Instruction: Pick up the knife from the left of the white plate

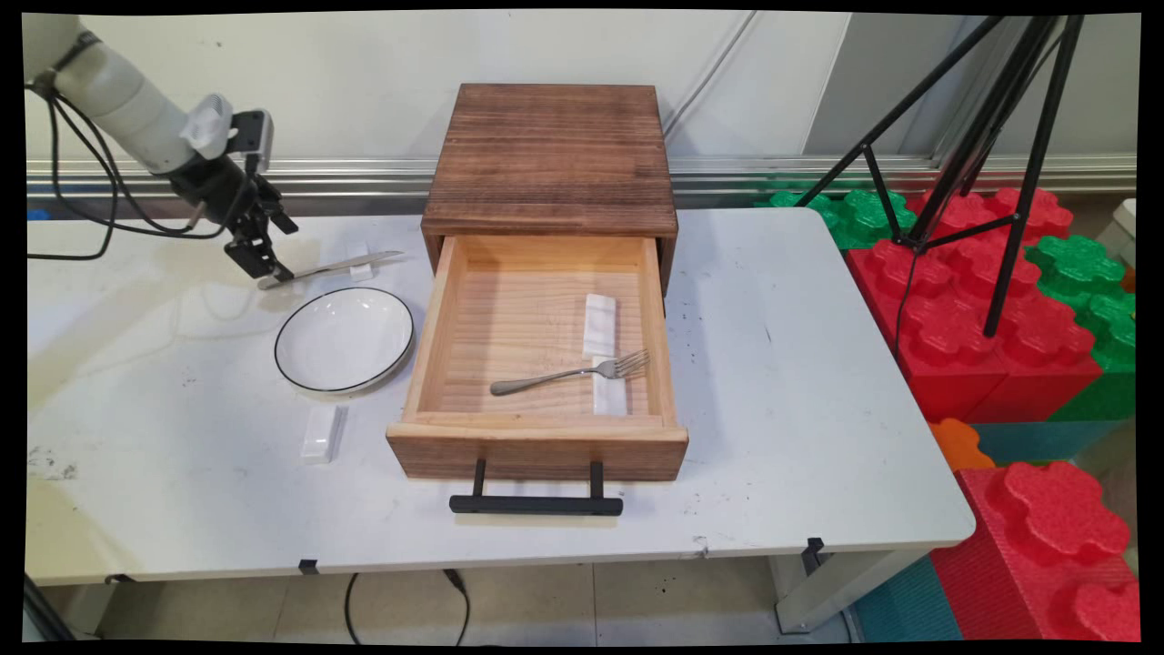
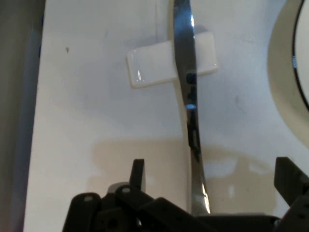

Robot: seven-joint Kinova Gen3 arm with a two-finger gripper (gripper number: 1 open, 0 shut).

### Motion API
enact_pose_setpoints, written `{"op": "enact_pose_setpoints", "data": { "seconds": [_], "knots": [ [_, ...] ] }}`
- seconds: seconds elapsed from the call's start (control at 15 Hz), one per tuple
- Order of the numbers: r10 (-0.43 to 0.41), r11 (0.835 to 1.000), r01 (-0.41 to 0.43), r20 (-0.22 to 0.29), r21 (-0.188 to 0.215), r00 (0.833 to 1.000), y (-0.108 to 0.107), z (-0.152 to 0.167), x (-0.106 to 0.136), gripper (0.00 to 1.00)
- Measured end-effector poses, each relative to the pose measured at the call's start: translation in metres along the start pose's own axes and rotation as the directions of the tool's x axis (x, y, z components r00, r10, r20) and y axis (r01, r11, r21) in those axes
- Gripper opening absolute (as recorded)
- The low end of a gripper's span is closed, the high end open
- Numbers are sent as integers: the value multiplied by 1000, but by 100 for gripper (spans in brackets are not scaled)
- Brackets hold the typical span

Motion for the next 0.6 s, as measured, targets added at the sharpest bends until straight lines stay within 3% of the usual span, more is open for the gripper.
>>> {"op": "enact_pose_setpoints", "data": {
  "seconds": [0.6],
  "knots": [
    [-30, 999, 29, -14, -28, 999, -11, 36, 3, 100]
  ]
}}
